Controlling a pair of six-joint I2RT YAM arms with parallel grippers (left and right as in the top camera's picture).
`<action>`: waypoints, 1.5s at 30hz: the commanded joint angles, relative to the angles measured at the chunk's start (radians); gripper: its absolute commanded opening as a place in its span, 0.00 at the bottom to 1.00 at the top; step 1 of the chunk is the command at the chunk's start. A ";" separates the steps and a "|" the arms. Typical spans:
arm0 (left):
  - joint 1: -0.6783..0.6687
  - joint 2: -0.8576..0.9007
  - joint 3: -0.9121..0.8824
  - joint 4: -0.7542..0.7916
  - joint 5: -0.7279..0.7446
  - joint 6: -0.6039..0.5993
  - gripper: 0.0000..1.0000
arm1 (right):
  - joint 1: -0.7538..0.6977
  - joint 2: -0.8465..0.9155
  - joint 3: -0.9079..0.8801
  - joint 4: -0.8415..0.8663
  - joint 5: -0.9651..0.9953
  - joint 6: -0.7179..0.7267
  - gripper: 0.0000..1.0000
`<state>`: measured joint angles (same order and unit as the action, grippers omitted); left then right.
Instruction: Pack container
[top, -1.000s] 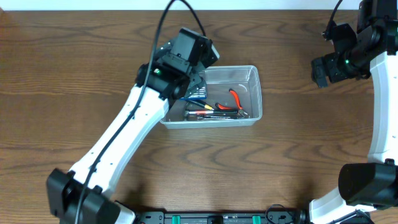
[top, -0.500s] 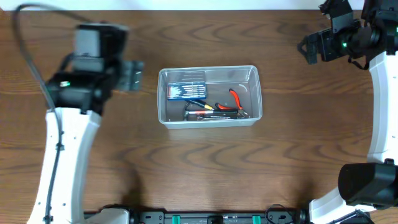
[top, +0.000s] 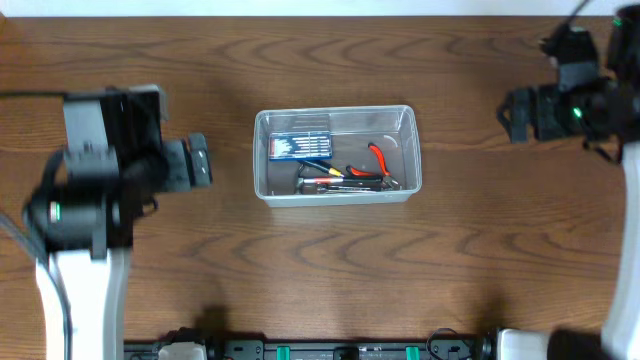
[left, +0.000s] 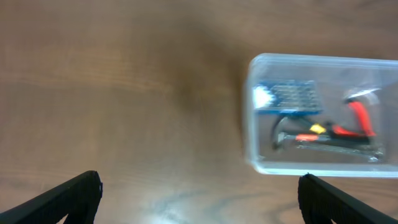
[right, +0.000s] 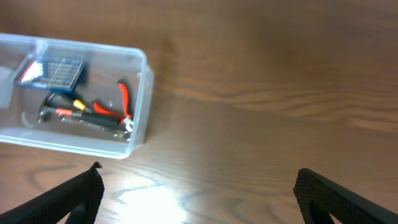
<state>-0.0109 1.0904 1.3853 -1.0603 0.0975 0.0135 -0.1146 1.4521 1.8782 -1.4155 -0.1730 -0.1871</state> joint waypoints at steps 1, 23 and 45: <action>-0.082 -0.134 -0.121 0.033 -0.045 0.009 0.98 | 0.006 -0.167 -0.120 0.030 0.072 0.045 0.99; -0.302 -0.698 -0.643 0.249 -0.244 0.169 0.98 | 0.017 -0.898 -1.034 0.299 0.222 0.116 0.99; -0.302 -0.698 -0.643 0.250 -0.244 0.169 0.98 | 0.045 -0.937 -1.034 0.248 0.261 0.075 0.99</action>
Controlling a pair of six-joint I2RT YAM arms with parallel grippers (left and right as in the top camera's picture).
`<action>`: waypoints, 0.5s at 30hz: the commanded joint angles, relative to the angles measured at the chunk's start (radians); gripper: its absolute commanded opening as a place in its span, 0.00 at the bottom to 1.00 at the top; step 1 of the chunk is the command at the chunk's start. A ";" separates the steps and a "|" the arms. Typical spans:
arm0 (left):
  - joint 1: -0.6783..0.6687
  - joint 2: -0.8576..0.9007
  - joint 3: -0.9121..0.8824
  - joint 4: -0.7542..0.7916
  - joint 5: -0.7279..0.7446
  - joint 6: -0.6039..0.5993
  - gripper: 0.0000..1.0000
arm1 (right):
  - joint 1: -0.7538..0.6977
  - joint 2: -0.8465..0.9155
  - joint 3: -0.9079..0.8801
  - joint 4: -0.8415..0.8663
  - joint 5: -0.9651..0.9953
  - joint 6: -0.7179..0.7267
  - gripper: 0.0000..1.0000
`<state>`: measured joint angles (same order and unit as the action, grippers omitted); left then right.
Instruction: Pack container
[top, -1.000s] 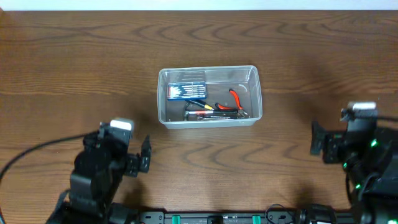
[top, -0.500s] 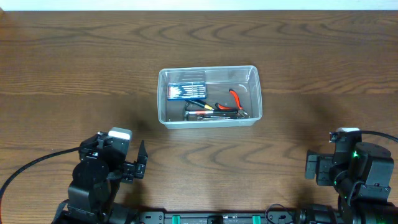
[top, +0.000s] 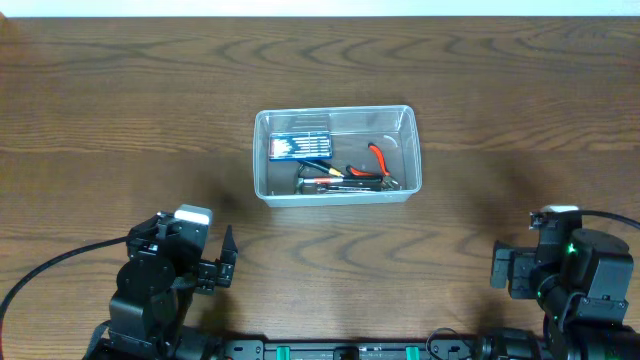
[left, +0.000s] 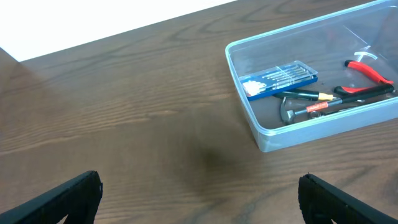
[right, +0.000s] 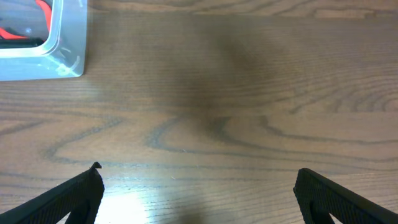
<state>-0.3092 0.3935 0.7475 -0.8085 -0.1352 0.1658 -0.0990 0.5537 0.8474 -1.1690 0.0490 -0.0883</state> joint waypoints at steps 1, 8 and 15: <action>-0.004 -0.002 -0.005 -0.002 -0.011 0.017 0.98 | 0.045 -0.063 -0.004 0.003 0.032 -0.033 0.99; -0.004 -0.002 -0.005 -0.002 -0.011 0.017 0.98 | 0.119 -0.388 -0.133 0.197 -0.084 -0.032 0.99; -0.004 -0.002 -0.005 -0.002 -0.011 0.017 0.98 | 0.129 -0.543 -0.488 0.645 -0.135 -0.032 0.99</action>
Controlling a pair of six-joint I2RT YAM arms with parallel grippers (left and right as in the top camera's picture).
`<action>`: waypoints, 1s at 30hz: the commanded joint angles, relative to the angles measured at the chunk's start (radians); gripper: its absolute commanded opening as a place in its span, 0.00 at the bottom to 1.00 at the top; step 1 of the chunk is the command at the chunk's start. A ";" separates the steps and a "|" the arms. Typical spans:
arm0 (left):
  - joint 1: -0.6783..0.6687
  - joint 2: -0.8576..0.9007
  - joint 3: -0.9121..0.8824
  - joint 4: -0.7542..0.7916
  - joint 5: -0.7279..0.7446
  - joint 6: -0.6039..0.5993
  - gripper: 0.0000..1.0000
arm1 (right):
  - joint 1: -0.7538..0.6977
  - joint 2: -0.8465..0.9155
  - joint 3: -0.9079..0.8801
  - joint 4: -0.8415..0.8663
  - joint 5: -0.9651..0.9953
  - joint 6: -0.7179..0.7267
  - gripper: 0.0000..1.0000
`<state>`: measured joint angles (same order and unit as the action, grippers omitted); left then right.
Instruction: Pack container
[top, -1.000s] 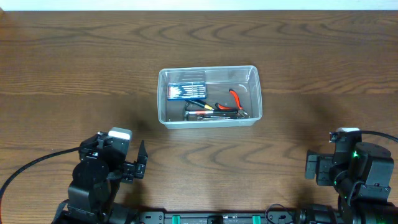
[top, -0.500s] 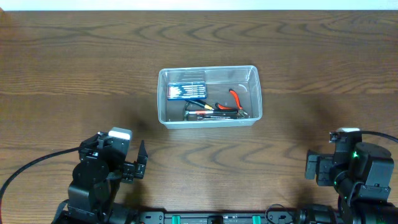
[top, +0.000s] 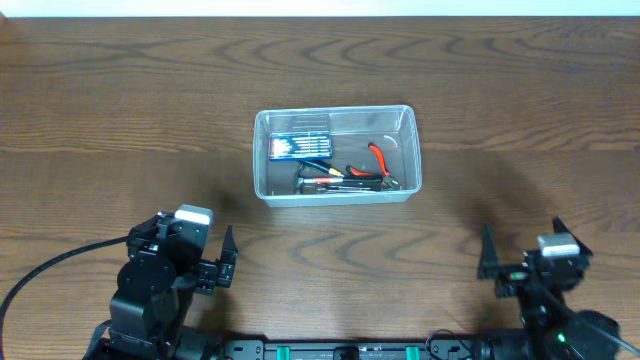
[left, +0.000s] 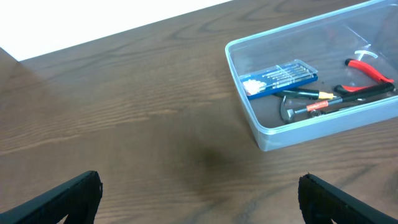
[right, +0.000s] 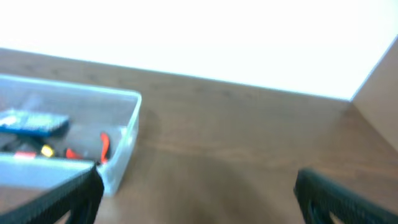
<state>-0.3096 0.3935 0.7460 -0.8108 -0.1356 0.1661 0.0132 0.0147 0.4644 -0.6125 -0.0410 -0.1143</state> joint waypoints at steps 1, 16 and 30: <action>-0.003 -0.002 -0.003 0.000 -0.011 0.016 0.98 | 0.025 -0.005 -0.154 0.174 -0.058 -0.006 0.99; -0.003 -0.002 -0.003 0.000 -0.011 0.016 0.98 | 0.054 -0.010 -0.459 0.538 0.024 -0.006 0.99; -0.003 -0.002 -0.003 0.000 -0.011 0.016 0.98 | 0.052 -0.010 -0.459 0.539 0.030 0.110 0.99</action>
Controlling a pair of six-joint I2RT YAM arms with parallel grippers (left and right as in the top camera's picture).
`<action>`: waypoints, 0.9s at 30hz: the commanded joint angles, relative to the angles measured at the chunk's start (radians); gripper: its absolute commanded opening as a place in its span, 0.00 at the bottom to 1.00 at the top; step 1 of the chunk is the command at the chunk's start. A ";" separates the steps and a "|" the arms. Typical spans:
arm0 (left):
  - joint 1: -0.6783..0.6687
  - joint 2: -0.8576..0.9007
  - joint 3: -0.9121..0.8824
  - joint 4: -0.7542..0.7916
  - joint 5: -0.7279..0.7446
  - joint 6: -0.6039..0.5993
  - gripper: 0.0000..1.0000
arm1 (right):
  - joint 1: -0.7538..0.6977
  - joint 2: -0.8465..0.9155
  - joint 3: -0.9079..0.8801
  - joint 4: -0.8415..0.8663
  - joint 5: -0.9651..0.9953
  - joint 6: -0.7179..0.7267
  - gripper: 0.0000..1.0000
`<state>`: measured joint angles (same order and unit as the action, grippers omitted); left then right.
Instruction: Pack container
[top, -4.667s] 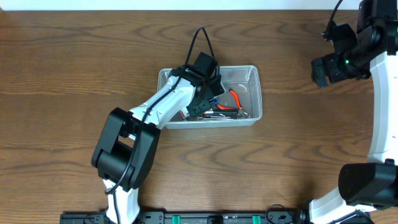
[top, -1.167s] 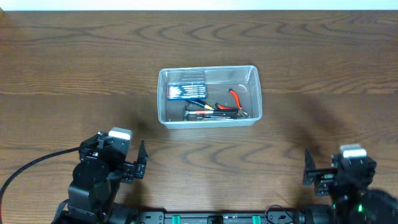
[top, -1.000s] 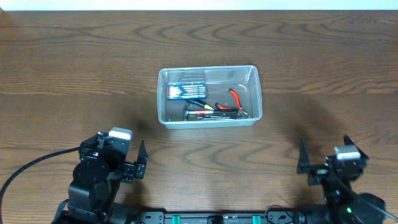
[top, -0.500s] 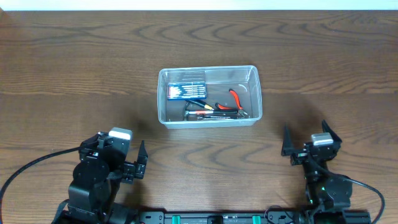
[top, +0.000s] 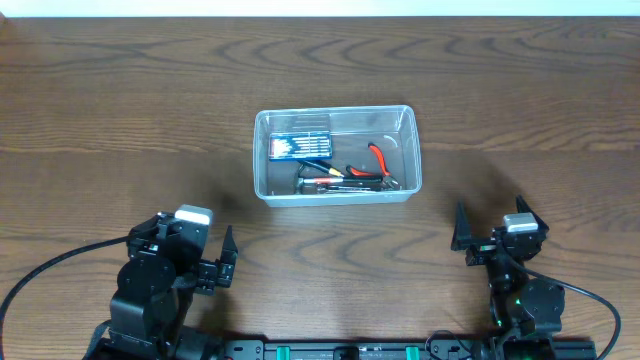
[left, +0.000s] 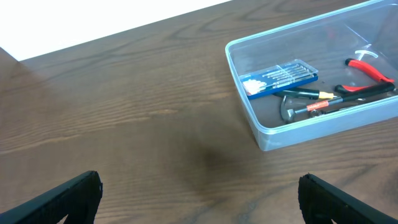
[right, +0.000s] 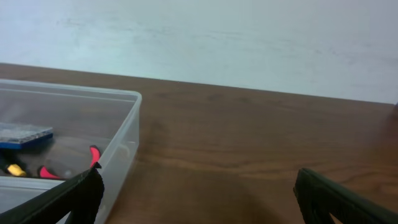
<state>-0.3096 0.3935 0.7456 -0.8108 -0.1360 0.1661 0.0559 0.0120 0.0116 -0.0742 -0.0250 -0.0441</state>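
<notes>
A clear plastic container (top: 260, 160) stands mid-table and holds a blue case of small screwdrivers (top: 299, 147), red-handled pliers (top: 379, 158) and a few dark tools (top: 335, 182). The left wrist view shows the container (left: 245, 118) up and to the right, with the same tools inside. My left gripper (top: 227, 268) rests near the front left, open, nothing between its fingers. At the front right my right gripper (top: 492, 235) is open too, low over the wood, the container's wall (right: 121, 155) at its left.
Dark wood table (top: 120, 110) all round the container. A pale wall (right: 236, 37) rises behind the far edge in the right wrist view. Both arm bases sit at the near edge.
My right gripper has shifted a little forward and left at the front right, and its view has steadied on the container's right end. The left arm and the container are unmoved.
First both arms hung high beside the container, left and right, open. Then both were down at the table's near edge, the right wrist facing bare wood. After that the right wrist had tilted up toward the container, where it now rests. The container's contents stayed put.
</notes>
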 joint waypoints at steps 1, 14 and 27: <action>-0.003 -0.002 -0.003 0.000 -0.011 0.016 0.98 | 0.009 -0.007 -0.006 0.000 0.014 0.040 0.99; -0.003 -0.002 -0.003 0.000 -0.011 0.016 0.98 | 0.009 -0.007 -0.006 0.000 0.014 0.040 0.99; 0.011 -0.005 -0.003 -0.016 -0.010 0.016 0.98 | 0.009 -0.007 -0.006 0.000 0.014 0.040 0.99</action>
<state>-0.3092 0.3935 0.7456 -0.8124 -0.1360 0.1661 0.0559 0.0120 0.0116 -0.0738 -0.0250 -0.0250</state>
